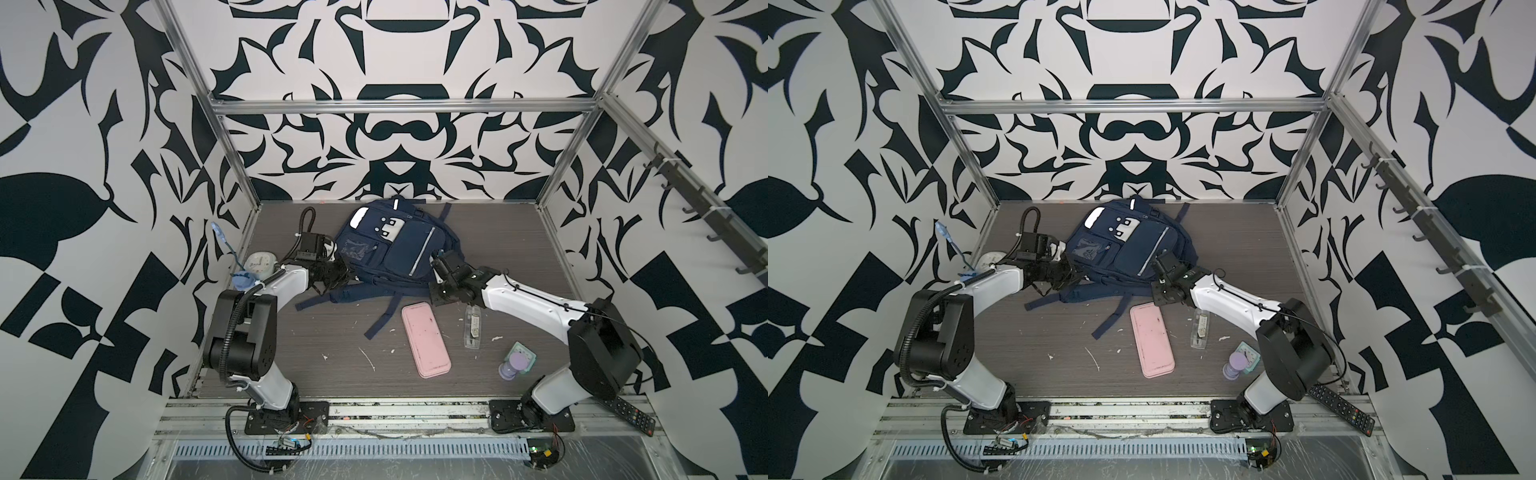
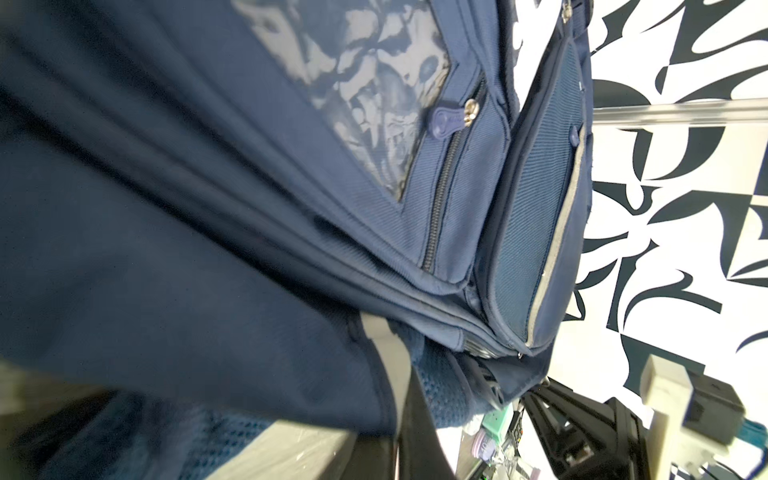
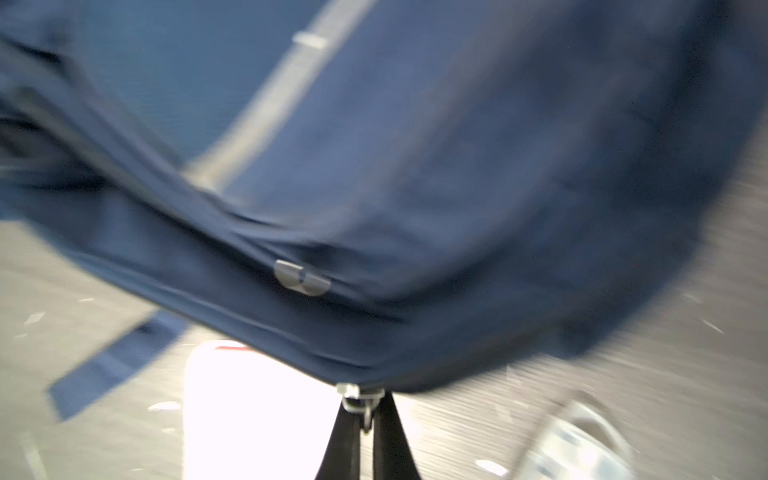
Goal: Pack the student bag
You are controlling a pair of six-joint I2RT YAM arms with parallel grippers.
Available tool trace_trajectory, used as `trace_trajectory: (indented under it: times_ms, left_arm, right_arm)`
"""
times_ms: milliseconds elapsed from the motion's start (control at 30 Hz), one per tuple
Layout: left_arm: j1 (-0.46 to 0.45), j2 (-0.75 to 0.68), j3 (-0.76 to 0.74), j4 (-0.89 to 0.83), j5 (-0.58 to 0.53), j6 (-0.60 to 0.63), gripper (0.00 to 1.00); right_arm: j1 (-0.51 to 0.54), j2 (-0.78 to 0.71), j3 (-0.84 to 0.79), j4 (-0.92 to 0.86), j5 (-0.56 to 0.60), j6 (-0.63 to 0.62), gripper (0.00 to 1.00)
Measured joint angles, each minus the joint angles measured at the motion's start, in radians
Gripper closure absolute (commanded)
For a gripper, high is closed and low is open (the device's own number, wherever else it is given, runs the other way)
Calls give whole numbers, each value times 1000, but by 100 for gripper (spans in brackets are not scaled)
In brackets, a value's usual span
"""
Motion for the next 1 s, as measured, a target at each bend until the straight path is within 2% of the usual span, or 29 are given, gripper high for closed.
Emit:
trace_trajectory:
  times_ms: [100,200,433,567,800,933,1000]
  left_arm:
    - [1,19,5,14,-2,-8,94]
    - [0,50,21,22,-8,-19,84]
    - [-17,134,130,30,-62,-37,48]
    - [-18,206,224,45,-71,-48,36]
    - [-36,188,226,41,-97,-15,27]
    - [-60,77,139,2,-109,20,26]
    - [-76,6,84,-21,-109,34,30]
  right_arm:
    - [-23,-5,-5,-9,0,-5,100]
    - [-13,-4,-6,-7,-9,-3,100]
    - [76,69,43,-19,-8,11,100]
    - [138,160,137,-24,-6,13,100]
    - [219,274,276,-39,-9,13,100]
    - [238,307,307,-45,-15,12,100]
    - [243,319,318,-45,-21,11,100]
